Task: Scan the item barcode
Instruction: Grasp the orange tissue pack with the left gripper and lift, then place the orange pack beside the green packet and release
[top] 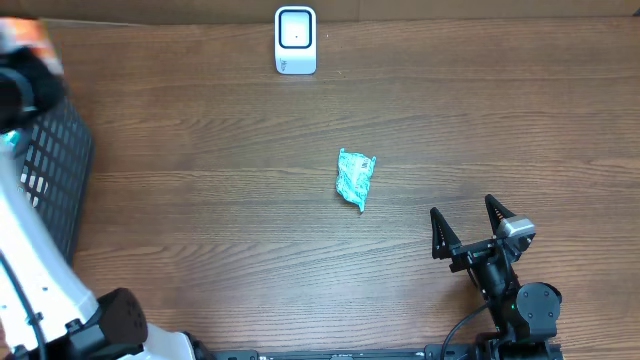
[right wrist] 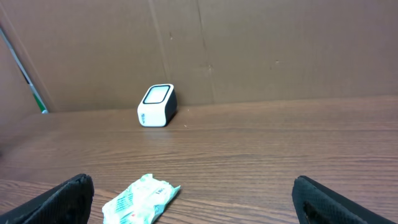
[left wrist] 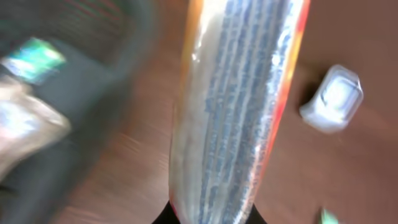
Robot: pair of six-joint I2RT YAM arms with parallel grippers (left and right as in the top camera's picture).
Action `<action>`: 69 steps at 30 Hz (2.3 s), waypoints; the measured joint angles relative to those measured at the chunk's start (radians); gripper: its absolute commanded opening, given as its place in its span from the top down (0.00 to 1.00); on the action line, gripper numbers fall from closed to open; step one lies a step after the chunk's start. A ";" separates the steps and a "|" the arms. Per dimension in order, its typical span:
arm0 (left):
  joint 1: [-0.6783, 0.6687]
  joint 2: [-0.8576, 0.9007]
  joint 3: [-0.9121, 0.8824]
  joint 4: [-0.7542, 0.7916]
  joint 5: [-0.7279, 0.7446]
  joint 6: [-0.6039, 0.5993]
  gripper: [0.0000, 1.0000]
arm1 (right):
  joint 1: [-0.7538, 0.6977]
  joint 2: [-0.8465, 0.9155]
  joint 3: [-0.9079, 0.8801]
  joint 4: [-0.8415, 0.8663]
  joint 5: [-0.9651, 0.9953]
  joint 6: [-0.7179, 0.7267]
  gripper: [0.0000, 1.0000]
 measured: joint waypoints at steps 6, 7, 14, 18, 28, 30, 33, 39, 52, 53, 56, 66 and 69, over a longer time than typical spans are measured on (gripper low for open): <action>-0.230 0.012 -0.201 0.042 0.027 0.026 0.96 | 0.000 0.000 0.000 0.000 0.000 0.000 0.00; -0.261 0.014 -0.245 0.068 0.031 0.025 0.96 | 0.000 0.000 0.000 0.000 0.000 -0.001 0.00; -0.505 0.026 -0.642 0.346 0.071 -0.036 0.96 | 0.000 0.000 0.000 0.002 0.000 -0.001 0.00; -0.617 0.032 -0.816 0.492 0.094 -0.104 0.96 | 0.000 0.000 0.000 0.001 0.000 0.000 0.00; -0.817 0.033 -1.019 0.761 0.115 -0.255 0.90 | 0.000 0.000 0.000 0.001 0.000 0.000 0.00; -0.828 0.033 -1.023 0.782 0.115 -0.277 0.78 | 0.000 0.000 0.000 0.000 0.000 0.000 0.00; -0.831 0.033 -1.023 0.804 0.112 -0.303 0.47 | 0.000 0.000 0.000 0.001 0.000 0.000 0.00; -0.831 0.033 -1.023 0.804 0.111 -0.327 0.37 | 0.000 0.000 0.000 0.000 0.000 0.000 0.00; -0.619 0.032 -0.516 0.363 0.103 -0.198 0.37 | 0.000 0.000 0.000 0.000 0.000 0.000 0.00; -0.584 0.032 -0.437 0.320 0.100 -0.183 0.37 | 0.000 0.000 0.000 0.000 0.000 0.000 0.00; -0.473 0.032 -0.231 0.210 0.094 -0.147 0.37 | 0.000 0.000 0.000 0.000 0.000 0.000 0.00; 0.034 0.017 0.130 0.015 0.088 -0.100 0.41 | 0.000 0.000 0.000 0.000 0.000 0.000 0.00; 0.181 0.019 0.127 -0.025 0.076 -0.100 0.43 | 0.000 0.000 0.000 0.001 0.000 0.000 0.00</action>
